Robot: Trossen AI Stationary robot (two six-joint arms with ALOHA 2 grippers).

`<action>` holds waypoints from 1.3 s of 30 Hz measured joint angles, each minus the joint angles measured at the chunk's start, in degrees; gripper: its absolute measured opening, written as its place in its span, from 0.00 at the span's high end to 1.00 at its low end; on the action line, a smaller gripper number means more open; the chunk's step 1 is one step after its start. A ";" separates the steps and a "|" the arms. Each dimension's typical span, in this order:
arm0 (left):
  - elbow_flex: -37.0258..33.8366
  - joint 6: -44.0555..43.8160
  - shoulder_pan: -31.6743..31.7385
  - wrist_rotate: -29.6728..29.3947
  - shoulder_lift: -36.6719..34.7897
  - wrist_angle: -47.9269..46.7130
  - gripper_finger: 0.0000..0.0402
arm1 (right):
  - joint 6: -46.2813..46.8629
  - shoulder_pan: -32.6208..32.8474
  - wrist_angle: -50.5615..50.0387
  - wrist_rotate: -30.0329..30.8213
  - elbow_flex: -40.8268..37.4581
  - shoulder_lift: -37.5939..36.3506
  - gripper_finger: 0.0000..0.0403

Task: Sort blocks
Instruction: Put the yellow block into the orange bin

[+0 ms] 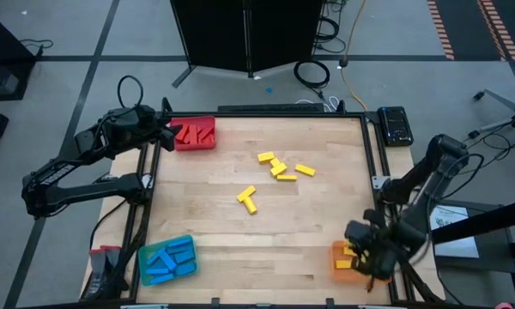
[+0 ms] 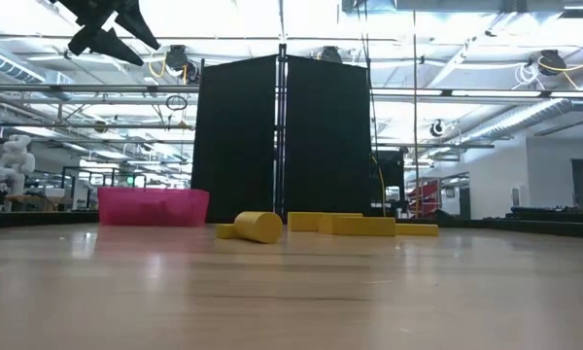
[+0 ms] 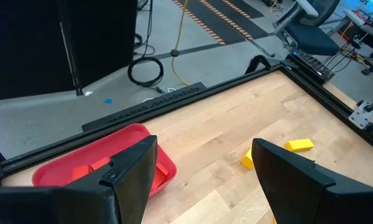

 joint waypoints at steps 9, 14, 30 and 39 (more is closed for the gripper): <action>0.00 -0.02 0.01 0.00 0.00 0.01 0.33 | 18.18 11.33 6.05 0.45 0.00 8.30 0.78; 0.00 0.00 0.02 -0.14 0.02 0.10 0.33 | 24.84 15.20 6.85 -3.13 0.00 11.85 0.78; 0.00 1.29 0.02 -1.70 0.02 0.16 0.33 | 32.05 18.47 7.04 -6.65 0.07 14.40 0.55; 0.00 1.05 0.00 -1.70 0.02 0.40 0.33 | 29.42 15.15 4.89 -5.15 0.07 13.58 0.36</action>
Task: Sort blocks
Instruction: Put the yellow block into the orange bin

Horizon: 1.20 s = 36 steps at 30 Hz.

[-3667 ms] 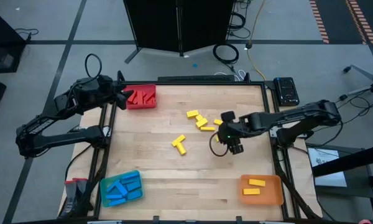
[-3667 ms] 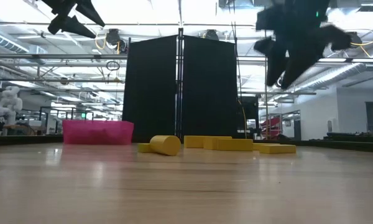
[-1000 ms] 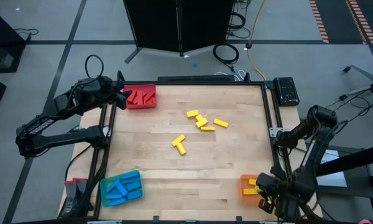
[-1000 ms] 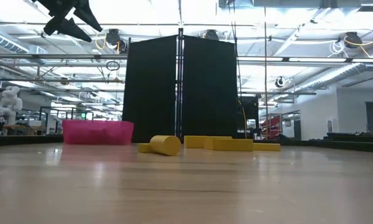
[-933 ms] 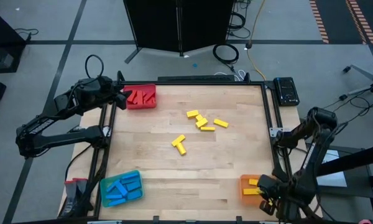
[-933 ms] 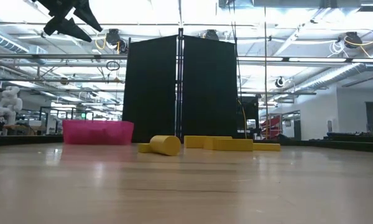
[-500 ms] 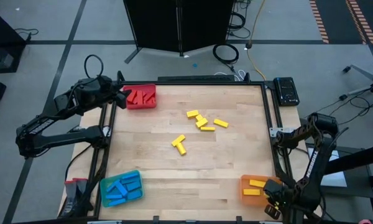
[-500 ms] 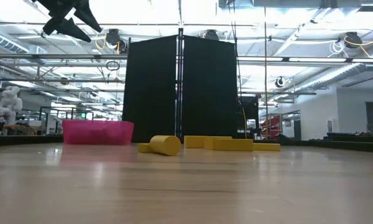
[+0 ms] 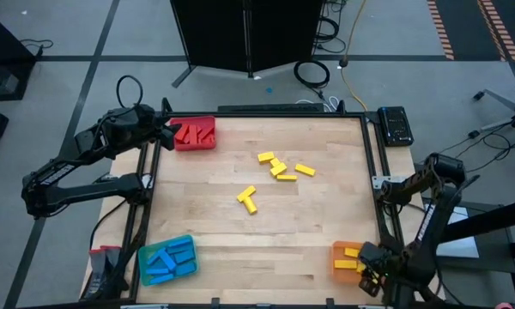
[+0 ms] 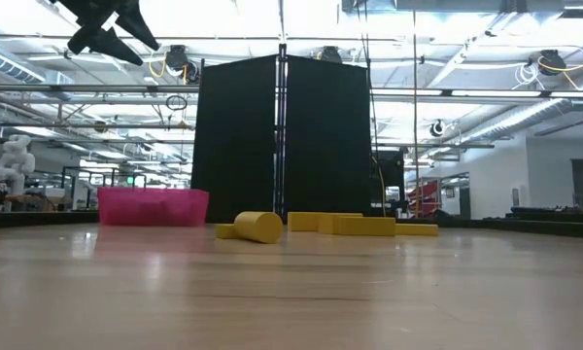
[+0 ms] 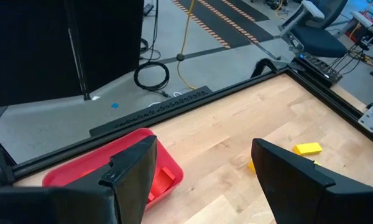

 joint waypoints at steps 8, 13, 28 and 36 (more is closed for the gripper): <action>0.00 0.18 0.02 0.00 0.00 -0.02 0.33 | -15.88 -16.56 -5.86 17.19 0.02 -8.01 0.39; 0.00 0.44 0.01 0.00 0.00 -0.02 0.33 | -35.00 -33.03 -4.12 24.50 0.02 -14.25 0.38; 0.00 1.89 0.02 0.00 0.00 -0.26 0.33 | -91.39 -67.14 28.52 8.07 0.02 -9.12 0.38; 0.00 3.45 0.01 -0.07 0.00 -0.30 0.33 | -104.79 -72.77 29.18 1.23 0.02 -0.69 0.38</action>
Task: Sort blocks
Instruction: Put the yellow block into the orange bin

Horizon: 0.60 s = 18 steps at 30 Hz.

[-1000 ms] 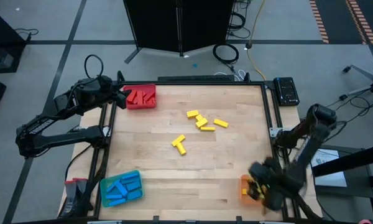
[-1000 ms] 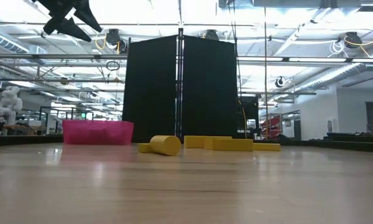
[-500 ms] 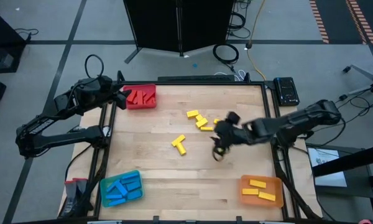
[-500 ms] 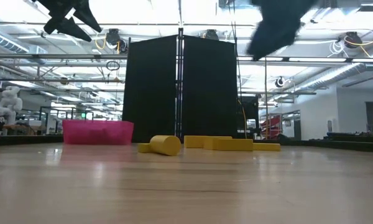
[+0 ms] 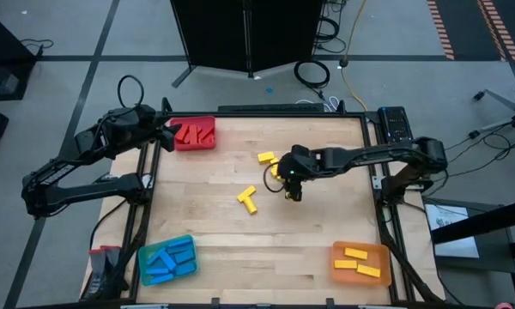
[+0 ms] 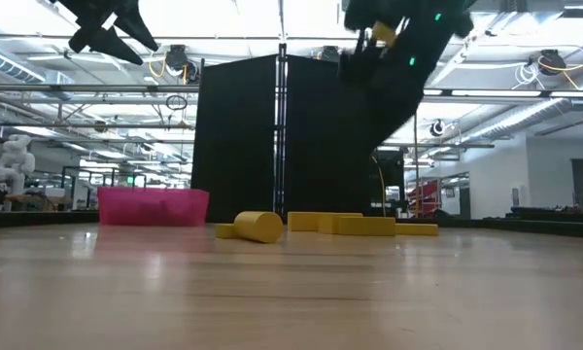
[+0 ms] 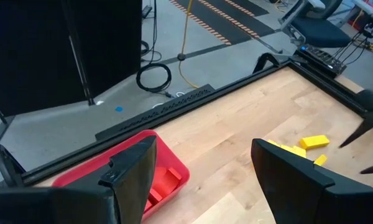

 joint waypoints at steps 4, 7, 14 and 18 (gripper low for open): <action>0.00 -0.02 0.00 -0.14 0.00 -0.04 0.33 | -2.56 -1.40 -0.09 -1.68 0.00 4.40 0.38; 0.00 -0.04 0.00 -0.15 0.00 -0.05 0.33 | -3.40 -2.34 -0.06 -3.10 0.00 7.61 0.38; 0.00 -0.22 -0.01 -0.15 0.00 -0.13 0.33 | -3.74 -4.11 -0.06 -3.06 0.02 15.19 0.39; 0.00 -0.24 -0.01 -0.15 0.00 -0.17 0.33 | -2.96 -4.40 -0.02 -3.54 0.18 16.66 0.53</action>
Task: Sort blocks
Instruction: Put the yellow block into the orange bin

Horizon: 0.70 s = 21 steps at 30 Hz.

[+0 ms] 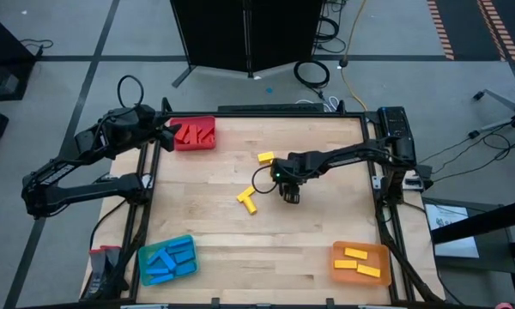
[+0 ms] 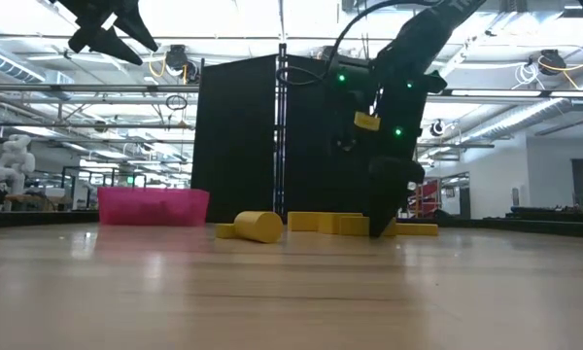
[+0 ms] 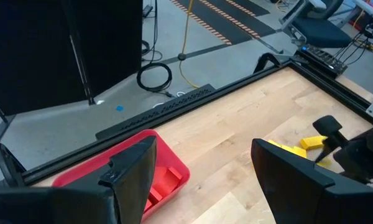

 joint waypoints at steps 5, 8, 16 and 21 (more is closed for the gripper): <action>0.00 -0.04 0.00 -0.62 0.00 0.02 0.33 | 0.48 0.10 -0.13 -0.43 -0.11 -0.90 0.89; 0.00 -0.02 0.02 -0.90 0.00 0.03 0.33 | 1.40 -0.03 -0.58 0.69 -0.19 -1.70 0.90; 0.00 0.06 0.00 -0.94 0.00 0.02 0.33 | 9.00 2.86 -6.96 1.25 -0.40 -12.13 0.90; 0.00 0.07 0.00 -1.03 0.00 0.03 0.33 | 21.58 10.13 -12.45 1.54 -0.24 -25.51 0.90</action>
